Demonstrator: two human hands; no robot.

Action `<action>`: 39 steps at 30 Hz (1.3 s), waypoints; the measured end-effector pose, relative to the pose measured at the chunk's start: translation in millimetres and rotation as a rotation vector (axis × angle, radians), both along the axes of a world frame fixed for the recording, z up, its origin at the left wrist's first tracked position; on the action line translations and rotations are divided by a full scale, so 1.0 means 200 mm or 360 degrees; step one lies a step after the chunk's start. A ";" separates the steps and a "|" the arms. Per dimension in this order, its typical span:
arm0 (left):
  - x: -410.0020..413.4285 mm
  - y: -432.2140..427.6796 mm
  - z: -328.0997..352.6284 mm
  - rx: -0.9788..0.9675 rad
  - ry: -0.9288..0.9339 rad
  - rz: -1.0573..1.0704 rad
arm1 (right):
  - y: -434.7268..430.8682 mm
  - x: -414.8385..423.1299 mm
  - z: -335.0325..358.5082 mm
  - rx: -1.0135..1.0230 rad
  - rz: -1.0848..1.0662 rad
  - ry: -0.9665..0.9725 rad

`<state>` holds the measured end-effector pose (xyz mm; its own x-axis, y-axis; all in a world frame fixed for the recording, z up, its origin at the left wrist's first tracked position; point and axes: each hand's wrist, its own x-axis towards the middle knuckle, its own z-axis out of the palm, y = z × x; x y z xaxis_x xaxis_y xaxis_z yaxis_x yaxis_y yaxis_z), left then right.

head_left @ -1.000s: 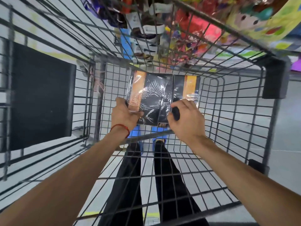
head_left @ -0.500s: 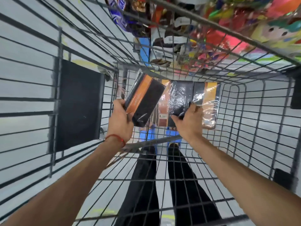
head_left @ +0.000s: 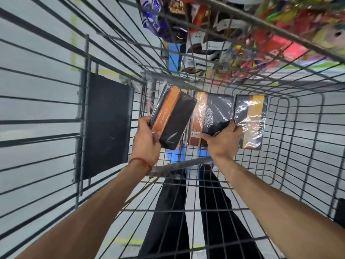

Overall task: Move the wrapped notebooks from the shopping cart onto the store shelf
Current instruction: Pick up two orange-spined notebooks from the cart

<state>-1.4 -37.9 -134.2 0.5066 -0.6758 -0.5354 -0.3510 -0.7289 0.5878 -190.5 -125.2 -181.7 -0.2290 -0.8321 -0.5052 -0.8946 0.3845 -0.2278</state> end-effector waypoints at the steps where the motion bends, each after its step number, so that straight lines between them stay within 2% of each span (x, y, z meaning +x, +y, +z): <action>1: 0.00 0.00 0.00 0.0015 0.0003 0.0003 | 0.00 0.00 0.01 -0.0015 -0.0017 -0.0007; 8: 0.01 0.00 0.01 0.0012 0.0013 -0.0009 | 0.01 -0.03 0.00 -0.0031 -0.0260 -0.0188; 16: -0.02 0.02 0.07 0.0026 -0.0041 -0.0025 | 0.09 -0.16 0.14 0.0117 -0.0488 -0.0727; 21: -0.07 0.00 0.28 -0.0003 0.0054 -0.0040 | 0.12 -0.24 0.48 0.0138 -0.0515 -0.0877; 29: -0.24 -0.01 0.70 -0.0137 0.0150 -0.0066 | 0.23 -0.46 1.08 -0.0075 -0.0581 -0.1042; 39: -0.73 -0.08 1.20 -0.0359 0.0193 -0.0248 | 0.42 -0.93 1.43 -0.0327 -0.0720 -0.1240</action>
<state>-146.5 -53.0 106.3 0.3287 -0.8493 -0.4132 -0.3657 -0.5178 0.7734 -377.1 -40.4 103.7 -0.2116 -0.8365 -0.5054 -0.2343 0.5455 -0.8047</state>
